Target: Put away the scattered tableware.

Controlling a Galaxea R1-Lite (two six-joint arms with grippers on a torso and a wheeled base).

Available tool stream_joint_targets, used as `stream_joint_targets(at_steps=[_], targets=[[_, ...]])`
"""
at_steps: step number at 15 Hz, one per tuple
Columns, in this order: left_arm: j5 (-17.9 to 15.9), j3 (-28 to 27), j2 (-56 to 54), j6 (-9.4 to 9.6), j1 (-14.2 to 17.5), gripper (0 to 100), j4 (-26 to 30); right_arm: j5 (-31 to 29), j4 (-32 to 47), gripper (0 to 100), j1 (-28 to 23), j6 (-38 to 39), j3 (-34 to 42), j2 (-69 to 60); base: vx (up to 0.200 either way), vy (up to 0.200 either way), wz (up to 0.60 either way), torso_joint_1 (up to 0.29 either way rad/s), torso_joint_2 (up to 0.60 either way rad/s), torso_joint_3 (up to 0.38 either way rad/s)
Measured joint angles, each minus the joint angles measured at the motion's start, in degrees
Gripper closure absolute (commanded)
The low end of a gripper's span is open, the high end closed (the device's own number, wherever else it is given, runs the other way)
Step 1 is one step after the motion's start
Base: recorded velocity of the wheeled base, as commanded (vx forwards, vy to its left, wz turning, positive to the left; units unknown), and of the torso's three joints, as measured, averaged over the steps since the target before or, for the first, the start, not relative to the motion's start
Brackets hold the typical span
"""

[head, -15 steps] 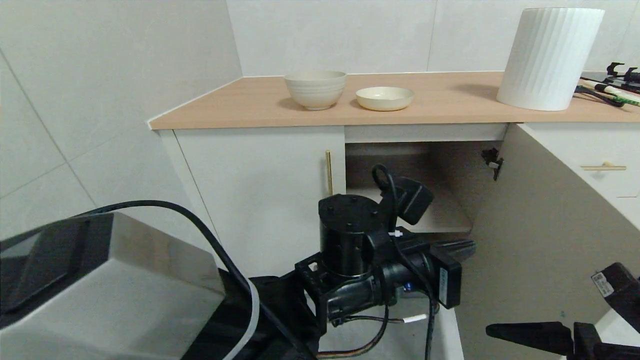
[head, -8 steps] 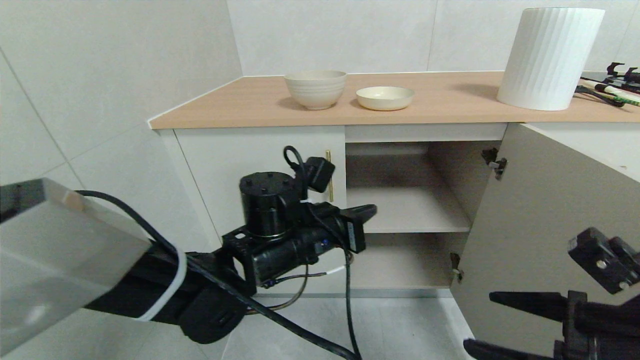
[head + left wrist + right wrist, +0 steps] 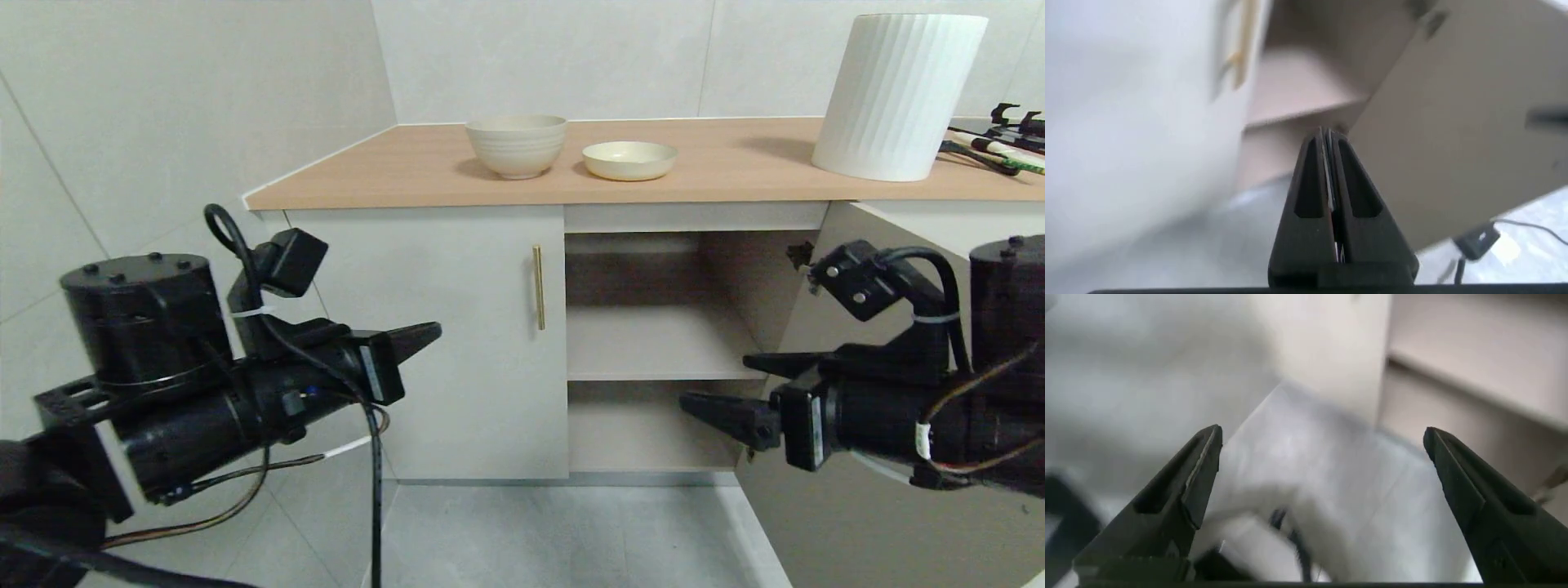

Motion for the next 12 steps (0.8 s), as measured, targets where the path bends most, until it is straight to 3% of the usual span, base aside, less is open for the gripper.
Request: stream_joint_targets(at_steps=[2,3,5,12], targets=[[0.1,-1.4,-5.3,-0.02,1.9,100,8.5,-3.5,1.5,0,-0.4,0.1,-4.3,2.6,0.0,0.0,0.0,0.0,0.0,0.0],[0.1,-2.2,-7.3,-0.02,2.6,0,10.5,-3.9,2.0,0,-0.6,0.2,-5.3,3.5,0.0,0.0,0.0,0.0,0.0,0.0],[0.2,-3.5,-10.2,-0.04,3.8,0,14.3,-3.7,2.0,0,-1.2,2.9,-5.8,4.7,0.0,0.0,0.0,0.0,0.0,0.0],[0.2,-5.4,-12.6,-0.06,5.6,0,14.2,-4.3,3.3,0,-3.3,4.6,-6.3,4.1,0.0,0.0,0.0,0.0,0.0,0.0]])
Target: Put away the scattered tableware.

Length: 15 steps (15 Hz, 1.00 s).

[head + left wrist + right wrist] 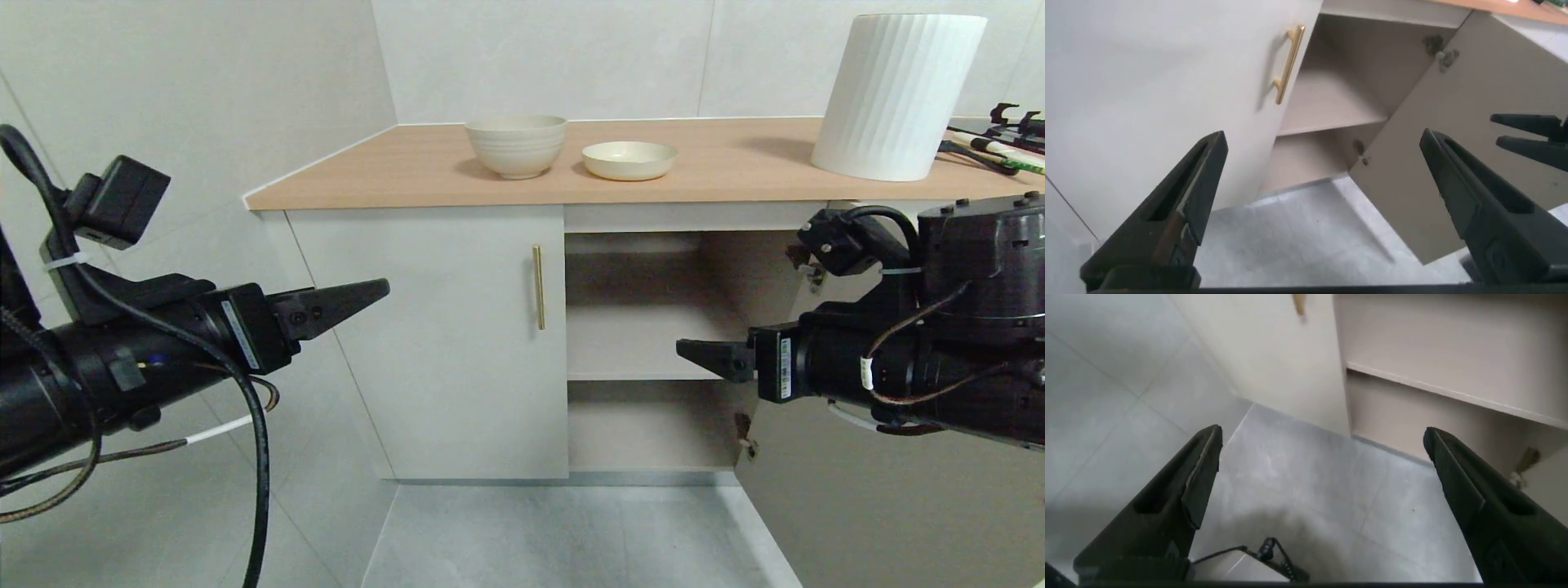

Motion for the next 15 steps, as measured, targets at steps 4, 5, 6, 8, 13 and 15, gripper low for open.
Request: stream_joint_targets(at_steps=[4,5,6,8,13,15], targets=[[0.3,-0.2,-1.1,0.0,0.0,0,0.1,0.0,3.1,0,-0.3,1.2,-0.8,-2.3,0.0,0.0,0.0,0.0,0.0,0.0],[0.3,-0.4,-1.2,-0.02,0.0,0,0.3,0.0,3.2,0,-0.4,1.3,-0.9,-2.5,0.0,0.0,0.0,0.0,0.0,0.0],[0.3,-0.5,-1.3,0.04,0.0,0,0.4,0.0,3.2,0,-0.4,1.3,-1.0,-2.7,0.0,0.0,0.0,0.0,0.0,0.0],[0.2,-0.7,-1.3,0.04,0.0,0,0.6,0.0,3.2,0,-0.4,1.3,-1.0,-2.9,0.0,0.0,0.0,0.0,0.0,0.0],[0.2,-1.0,-1.2,0.09,0.3,0,0.7,0.0,3.1,0,-0.4,1.3,-0.8,-2.9,0.2,0.0,0.0,0.002,0.0,0.005],[0.2,-1.0,-1.0,0.02,0.3,0,0.7,0.0,3.2,0,-0.4,1.2,-0.7,-2.9,0.2,0.0,0.0,0.002,0.01,-0.005]])
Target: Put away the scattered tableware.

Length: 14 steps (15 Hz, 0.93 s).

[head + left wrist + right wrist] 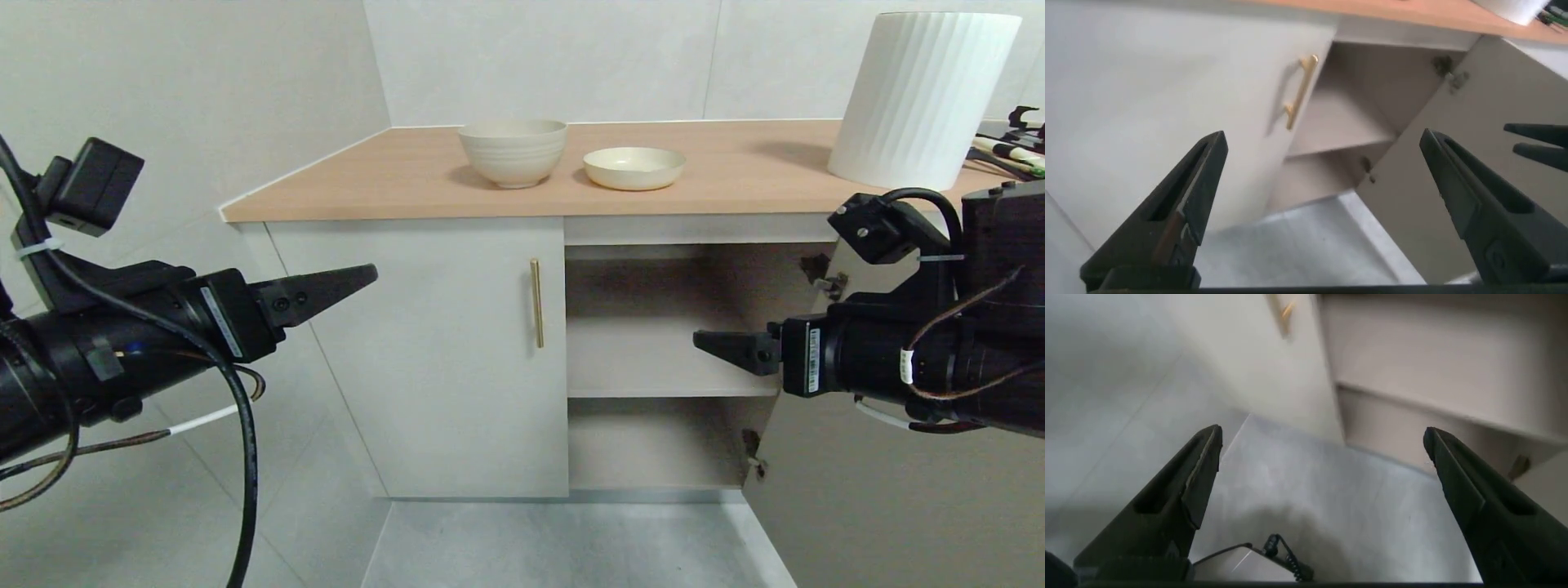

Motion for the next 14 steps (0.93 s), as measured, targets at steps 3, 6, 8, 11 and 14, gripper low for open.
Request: stream_joint_targets(at_steps=[3,6,8,11,14], targets=[[0.0,0.0,0.2,-0.02,0.3,0,0.0,0.3,-0.1,0,-0.1,-0.1,0.5,0.0,0.2,0.0,0.0,0.005,0.01,0.007],[0.0,0.0,0.4,-0.02,0.3,0,0.0,0.4,-0.2,0,-0.1,-0.1,0.8,-0.1,0.2,0.0,0.0,0.004,0.0,0.007],[0.0,0.0,0.6,-0.02,0.3,0,0.0,0.4,-0.1,0,-0.3,-0.2,0.9,-0.1,0.2,0.0,0.0,-0.005,0.0,0.007],[0.0,0.1,0.6,-0.02,0.3,0,0.0,0.4,-0.3,0,-0.5,-0.3,0.9,-0.2,0.2,0.0,0.0,0.005,0.0,0.004],[0.0,0.2,0.7,-0.1,0.3,0,-0.1,0.2,-0.5,0,-0.5,-0.3,1.0,-0.2,0.0,0.0,0.0,0.0,0.0,0.0]])
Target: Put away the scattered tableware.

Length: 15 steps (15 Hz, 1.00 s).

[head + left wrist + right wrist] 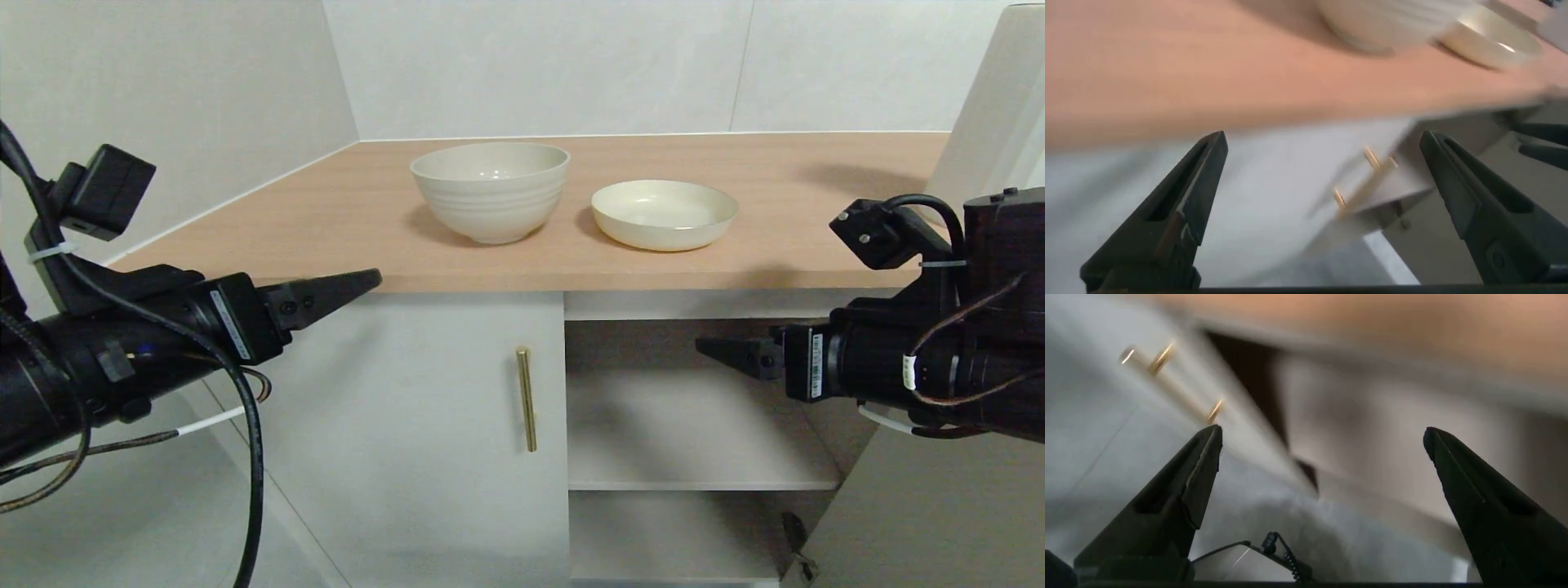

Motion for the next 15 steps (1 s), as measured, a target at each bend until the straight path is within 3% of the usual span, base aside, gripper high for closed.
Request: stream_joint_targets(at_steps=[7,10,12,14,15], targets=[[0.0,0.1,-0.2,-0.04,0.0,0,0.0,0.3,0.3,0,0.2,-0.1,0.5,-0.3,0.0,0.0,0.0,0.002,-0.01,-0.008],[0.3,0.0,-1.6,0.05,-0.3,0,0.8,1.4,0.3,0,0.6,-0.9,1.1,-2.1,0.0,0.0,0.0,0.066,-0.24,-0.25],[0.6,-0.7,-6.2,0.11,-1.7,0,8.9,1.7,0.7,0,1.4,-2.0,2.0,-3.4,0.0,0.0,0.0,0.139,-0.44,-0.317],[0.4,-4.9,-12.3,0.18,-3.7,0,25.5,1.8,0.4,0,2.2,-2.2,2.2,-4.2,0.0,0.0,0.0,0.107,-0.53,-0.293],[0.4,-7.5,-15.0,0.16,-4.4,0,30.1,1.8,0.4,0,2.1,-2.2,2.3,-4.5,0.0,0.0,0.0,0.149,-0.49,-0.3]])
